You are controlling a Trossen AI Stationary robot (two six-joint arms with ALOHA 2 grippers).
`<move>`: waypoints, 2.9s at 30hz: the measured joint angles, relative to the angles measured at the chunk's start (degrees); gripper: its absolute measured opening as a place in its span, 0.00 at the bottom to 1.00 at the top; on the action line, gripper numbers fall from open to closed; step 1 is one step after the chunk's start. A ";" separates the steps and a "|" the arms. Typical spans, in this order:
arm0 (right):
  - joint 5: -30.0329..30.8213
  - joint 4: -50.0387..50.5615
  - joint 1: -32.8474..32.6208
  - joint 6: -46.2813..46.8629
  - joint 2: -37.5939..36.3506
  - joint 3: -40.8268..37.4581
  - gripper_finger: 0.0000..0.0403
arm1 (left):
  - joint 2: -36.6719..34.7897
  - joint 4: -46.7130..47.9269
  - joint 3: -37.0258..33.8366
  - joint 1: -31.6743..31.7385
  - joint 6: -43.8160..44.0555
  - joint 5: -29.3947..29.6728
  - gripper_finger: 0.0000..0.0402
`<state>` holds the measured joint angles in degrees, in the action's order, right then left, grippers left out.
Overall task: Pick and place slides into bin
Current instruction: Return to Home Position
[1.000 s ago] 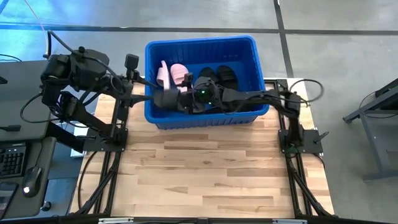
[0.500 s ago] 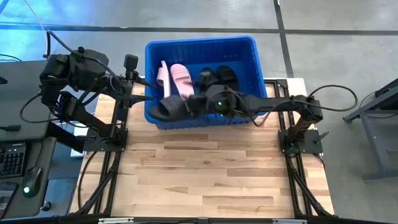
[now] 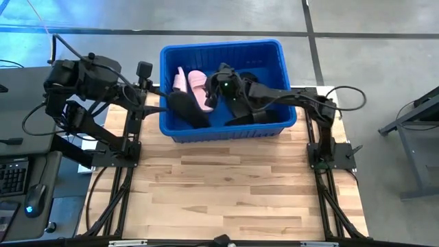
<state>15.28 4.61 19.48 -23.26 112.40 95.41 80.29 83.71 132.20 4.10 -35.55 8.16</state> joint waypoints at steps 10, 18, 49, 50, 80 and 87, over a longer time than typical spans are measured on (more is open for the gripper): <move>-9.33 -4.76 -1.27 1.53 3.47 -0.02 0.60 | 0.04 0.98 0.00 0.00 -0.13 0.02 0.39; -6.22 -2.78 -7.69 2.39 -2.76 3.49 0.60 | 0.10 3.53 0.00 0.00 2.35 0.02 0.39; -4.42 11.24 -41.61 36.36 -47.13 -32.00 0.60 | -48.54 -16.30 -52.97 -3.37 11.11 -4.90 0.39; -5.99 5.64 -41.62 36.31 -48.77 -36.80 0.60 | -50.94 -18.86 -57.35 -3.37 11.74 -6.34 0.39; 1.04 -29.67 -41.88 35.25 -96.61 -94.83 0.60 | -79.93 -34.78 -89.09 -3.37 18.03 -0.35 0.39; 1.10 -29.20 -41.83 32.17 -99.87 -94.83 0.60 | -79.93 -34.85 -89.09 -3.37 18.86 -0.15 0.39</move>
<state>16.38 -24.59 -22.35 8.91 12.53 0.58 0.36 48.86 43.11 0.73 -16.69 8.01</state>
